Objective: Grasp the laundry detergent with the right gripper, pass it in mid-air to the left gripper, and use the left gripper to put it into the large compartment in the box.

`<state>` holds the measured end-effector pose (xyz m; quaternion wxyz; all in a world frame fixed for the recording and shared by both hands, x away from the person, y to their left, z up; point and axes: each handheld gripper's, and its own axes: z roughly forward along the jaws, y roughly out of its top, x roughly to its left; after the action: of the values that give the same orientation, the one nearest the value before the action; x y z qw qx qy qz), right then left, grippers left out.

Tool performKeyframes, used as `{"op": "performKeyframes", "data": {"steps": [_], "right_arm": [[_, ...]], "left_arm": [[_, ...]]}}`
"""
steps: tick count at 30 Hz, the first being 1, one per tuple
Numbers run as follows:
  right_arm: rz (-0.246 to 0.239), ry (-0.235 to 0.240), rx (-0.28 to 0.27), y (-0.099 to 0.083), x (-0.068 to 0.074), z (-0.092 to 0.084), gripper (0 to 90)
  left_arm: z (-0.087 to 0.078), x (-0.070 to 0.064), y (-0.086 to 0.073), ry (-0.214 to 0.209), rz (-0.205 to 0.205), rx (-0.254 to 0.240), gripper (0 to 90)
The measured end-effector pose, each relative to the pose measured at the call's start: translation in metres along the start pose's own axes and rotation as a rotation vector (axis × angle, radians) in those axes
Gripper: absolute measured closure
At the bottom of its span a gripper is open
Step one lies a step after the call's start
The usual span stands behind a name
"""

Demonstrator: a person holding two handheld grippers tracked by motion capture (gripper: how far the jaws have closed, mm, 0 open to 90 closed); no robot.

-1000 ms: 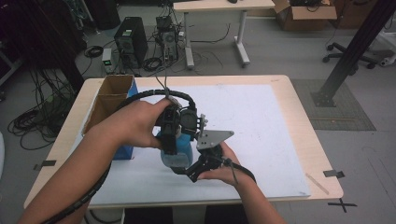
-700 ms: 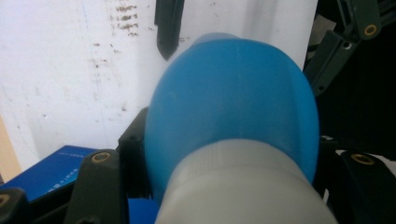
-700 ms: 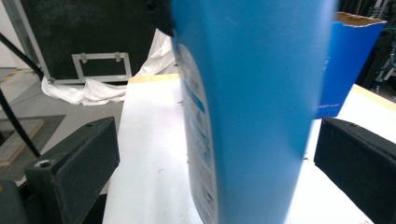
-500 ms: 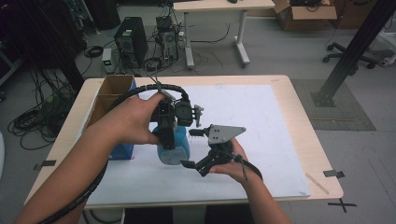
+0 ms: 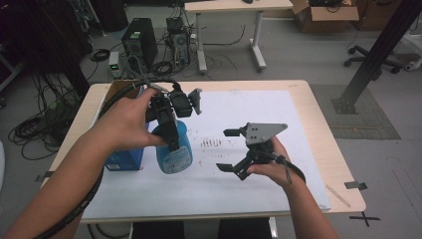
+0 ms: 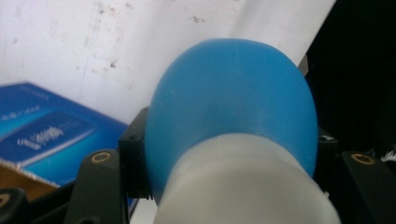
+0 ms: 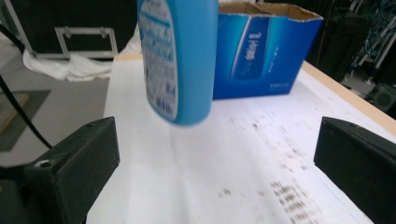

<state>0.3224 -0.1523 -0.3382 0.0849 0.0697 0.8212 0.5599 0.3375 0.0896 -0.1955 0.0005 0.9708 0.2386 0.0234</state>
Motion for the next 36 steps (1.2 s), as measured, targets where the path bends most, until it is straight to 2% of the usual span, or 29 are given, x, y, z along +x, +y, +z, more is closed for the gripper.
{"op": "performKeyframes", "data": {"steps": [1, 2, 5, 6, 11, 14, 15, 16, 17, 18, 20, 21, 22, 24, 25, 27, 28, 30, 33, 34, 36], "right_arm": [[0.002, -0.003, 0.009, 0.0, -0.001, -0.004, 0.0], [0.002, -0.003, 0.009, 0.0, -0.001, -0.004, 0.0], [-0.008, -0.018, 0.061, 0.0, -0.007, -0.017, 0.2], [-0.008, -0.018, 0.061, 0.0, -0.007, -0.017, 0.2], [-0.012, -0.035, 0.14, 0.001, -0.015, -0.031, 0.2], [-0.014, -0.044, 0.177, 0.0, -0.019, -0.035, 0.3], [-0.014, -0.043, 0.198, 0.0, -0.021, -0.038, 0.4], [-0.014, -0.039, 0.209, 0.0, -0.022, -0.04, 0.5], [-0.016, -0.038, 0.22, -0.001, -0.024, -0.041, 0.6], [-0.016, -0.038, 0.22, -0.001, -0.024, -0.041, 0.6], [-0.016, -0.029, 0.246, -0.001, -0.026, -0.043, 0.8], [-0.014, -0.019, 0.286, -0.001, -0.03, -0.044, 0.9], [-0.014, -0.019, 0.286, -0.001, -0.03, -0.044, 0.9], [-0.016, -0.017, 0.349, 0.0, -0.034, -0.046, 1.4], [-0.016, -0.017, 0.349, 0.0, -0.034, -0.046, 1.4], [-0.026, -0.013, 0.394, 0.004, -0.038, -0.049, 1.6], [-0.026, -0.013, 0.394, 0.004, -0.038, -0.049, 1.6], [-0.041, -0.016, 0.439, 0.008, -0.043, -0.052, 1.6], [-0.047, -0.012, 0.464, 0.013, -0.047, -0.055, 1.7], [-0.047, -0.012, 0.464, 0.013, -0.047, -0.055, 1.7], [-0.05, -0.01, 0.475, 0.016, -0.049, -0.057, 1.7]], "left_arm": [[-0.002, 0.001, -0.001, 0.004, -0.019, -0.002, 38.0], [-0.002, 0.001, -0.001, 0.004, -0.019, -0.002, 38.0], [-0.005, 0.005, -0.002, 0.008, -0.066, -0.007, 38.0], [-0.007, 0.006, -0.003, 0.009, -0.079, -0.005, 38.0], [-0.015, 0.012, -0.005, 0.007, -0.143, -0.006, 37.9], [-0.021, 0.016, -0.007, 0.0, -0.195, -0.009, 38.0], [-0.026, 0.019, -0.009, 0.001, -0.22, -0.021, 38.0], [-0.026, 0.019, -0.009, 0.001, -0.22, -0.021, 38.0], [-0.03, 0.022, -0.012, 0.001, -0.255, -0.034, 38.0], [-0.03, 0.022, -0.012, 0.001, -0.255, -0.034, 37.9], [-0.035, 0.026, -0.014, 0.002, -0.292, -0.04, 38.0], [-0.039, 0.029, -0.016, 0.004, -0.325, -0.045, 38.0], [-0.039, 0.029, -0.016, 0.004, -0.325, -0.045, 37.9], [-0.043, 0.032, -0.018, 0.006, -0.364, -0.037, 37.9], [-0.044, 0.033, -0.019, 0.009, -0.385, -0.036, 37.9], [-0.05, 0.036, -0.021, 0.03, -0.417, -0.025, 37.9], [-0.05, 0.036, -0.021, 0.03, -0.417, -0.025, 37.9], [-0.059, 0.042, -0.027, 0.037, -0.456, -0.025, 37.9], [-0.069, 0.05, -0.036, 0.03, -0.515, -0.036, 37.9], [-0.069, 0.05, -0.036, 0.03, -0.515, -0.036, 37.9], [-0.076, 0.056, -0.042, 0.028, -0.559, -0.047, 37.9]]}}
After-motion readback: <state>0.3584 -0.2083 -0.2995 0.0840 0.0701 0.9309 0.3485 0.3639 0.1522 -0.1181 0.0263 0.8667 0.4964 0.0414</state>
